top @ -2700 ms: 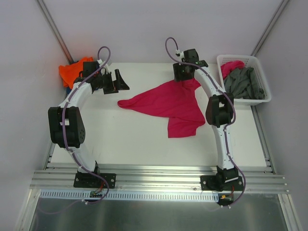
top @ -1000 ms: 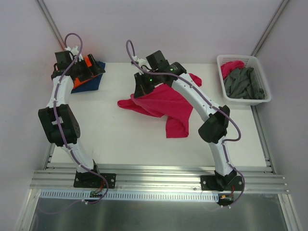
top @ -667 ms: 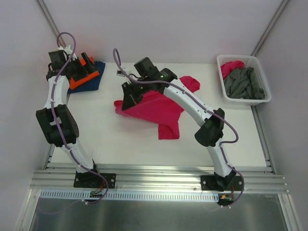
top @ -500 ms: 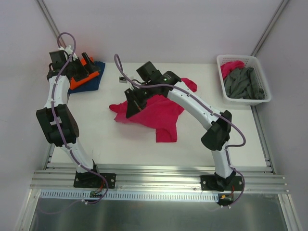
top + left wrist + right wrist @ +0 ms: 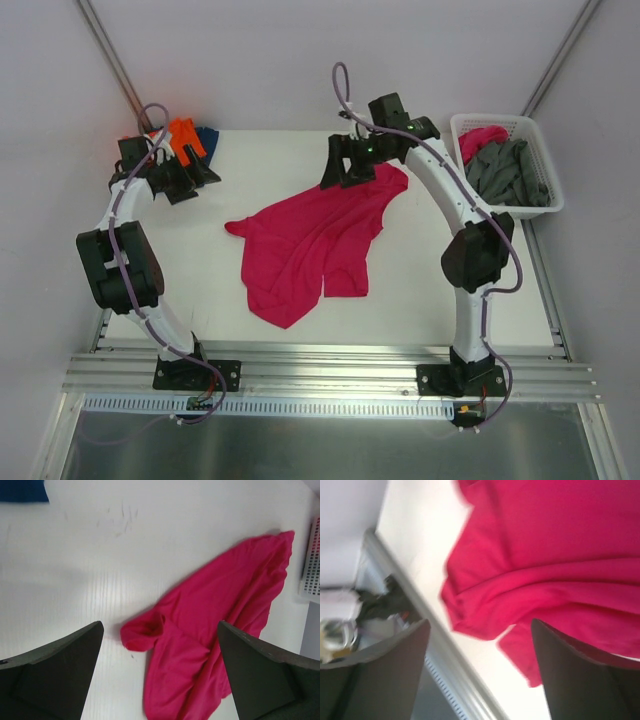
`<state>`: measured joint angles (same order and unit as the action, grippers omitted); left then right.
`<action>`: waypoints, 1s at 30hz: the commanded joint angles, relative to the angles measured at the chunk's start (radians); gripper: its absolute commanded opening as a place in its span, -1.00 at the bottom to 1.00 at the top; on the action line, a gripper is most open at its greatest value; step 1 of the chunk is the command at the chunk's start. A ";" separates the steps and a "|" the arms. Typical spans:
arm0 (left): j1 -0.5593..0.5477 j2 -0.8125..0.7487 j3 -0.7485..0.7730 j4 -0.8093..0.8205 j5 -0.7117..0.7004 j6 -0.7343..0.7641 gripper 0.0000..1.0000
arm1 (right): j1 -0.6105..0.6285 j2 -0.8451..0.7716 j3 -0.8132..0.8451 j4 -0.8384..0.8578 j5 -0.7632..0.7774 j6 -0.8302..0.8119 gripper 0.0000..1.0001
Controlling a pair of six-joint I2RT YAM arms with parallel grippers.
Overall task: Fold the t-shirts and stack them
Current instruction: Flatten the tshirt out
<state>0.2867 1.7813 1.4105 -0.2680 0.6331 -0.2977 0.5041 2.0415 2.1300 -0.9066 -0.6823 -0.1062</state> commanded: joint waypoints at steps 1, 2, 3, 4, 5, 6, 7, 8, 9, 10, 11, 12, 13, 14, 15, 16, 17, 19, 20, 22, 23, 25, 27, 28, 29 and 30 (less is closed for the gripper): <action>-0.017 -0.088 -0.116 -0.013 0.042 0.015 0.98 | -0.057 0.063 0.067 0.011 0.118 -0.006 0.64; -0.018 -0.092 -0.139 -0.013 0.043 0.023 0.98 | -0.076 0.084 0.080 0.014 0.121 -0.007 0.61; -0.020 -0.091 -0.169 -0.017 0.046 0.038 0.98 | -0.093 0.109 0.114 0.012 0.139 -0.007 0.59; -0.023 -0.088 -0.177 -0.020 0.053 0.043 0.98 | -0.126 0.162 0.134 0.012 0.142 -0.013 0.53; -0.024 -0.076 -0.183 -0.023 0.060 0.046 0.98 | -0.142 0.186 0.154 0.017 0.157 -0.019 0.49; -0.024 -0.066 -0.179 -0.025 0.065 0.055 0.98 | -0.154 0.213 0.194 0.017 0.176 -0.026 0.40; -0.027 -0.057 -0.174 -0.031 0.079 0.058 0.98 | -0.174 0.235 0.211 0.020 0.190 -0.041 0.35; -0.027 -0.036 -0.163 -0.031 0.076 0.058 0.98 | -0.182 0.277 0.228 0.024 0.208 -0.047 0.33; -0.029 -0.027 -0.156 -0.031 0.076 0.058 0.98 | -0.187 0.295 0.246 0.026 0.217 -0.050 0.31; -0.032 -0.013 -0.148 -0.031 0.076 0.061 0.98 | -0.196 0.308 0.260 0.031 0.224 -0.050 0.30; -0.038 0.001 -0.130 -0.028 0.070 0.066 0.98 | -0.200 0.334 0.260 0.041 0.225 -0.049 0.27; -0.043 0.027 -0.121 -0.031 0.063 0.078 0.98 | -0.205 0.347 0.263 0.044 0.224 -0.049 0.20; -0.047 0.036 -0.110 -0.030 0.056 0.083 0.98 | -0.211 0.358 0.269 0.043 0.222 -0.049 0.18; -0.055 0.056 -0.093 -0.034 0.050 0.088 0.98 | -0.216 0.365 0.269 0.044 0.222 -0.047 0.15; -0.060 0.064 -0.085 -0.039 0.053 0.088 0.98 | -0.226 0.379 0.268 0.046 0.222 -0.046 0.13; -0.064 0.072 -0.079 -0.039 0.054 0.088 0.98 | -0.233 0.382 0.269 0.048 0.225 -0.044 0.13; -0.072 0.084 -0.071 -0.039 0.057 0.083 0.98 | -0.239 0.387 0.271 0.051 0.240 -0.043 0.13; -0.083 0.090 -0.071 -0.042 0.062 0.080 0.98 | -0.262 0.393 0.280 0.054 0.260 -0.041 0.13; -0.098 0.093 -0.076 -0.042 0.060 0.078 0.99 | -0.269 0.396 0.283 0.058 0.265 -0.041 0.13; -0.113 0.092 -0.079 -0.040 0.057 0.078 0.98 | -0.295 0.404 0.288 0.060 0.270 -0.043 0.13; -0.121 0.090 -0.084 -0.042 0.057 0.078 0.99 | -0.306 0.405 0.289 0.063 0.273 -0.041 0.13; -0.142 0.083 -0.087 -0.043 0.054 0.078 0.98 | -0.331 0.416 0.294 0.064 0.280 -0.046 0.13; -0.164 0.067 -0.100 -0.042 0.056 0.077 0.98 | -0.351 0.424 0.303 0.069 0.308 -0.053 0.13; -0.170 0.055 -0.113 -0.046 0.056 0.078 0.98 | -0.358 0.434 0.309 0.074 0.329 -0.053 0.13; -0.176 0.047 -0.120 -0.050 0.054 0.075 0.98 | -0.364 0.445 0.318 0.072 0.342 -0.053 0.13; -0.185 0.040 -0.130 -0.048 0.054 0.075 0.98 | -0.374 0.453 0.330 0.075 0.349 -0.055 0.14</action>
<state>0.1215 1.8771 1.2991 -0.3042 0.6731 -0.2420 0.1543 2.4741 2.4004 -0.8436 -0.3882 -0.1471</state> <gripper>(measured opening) 0.992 0.566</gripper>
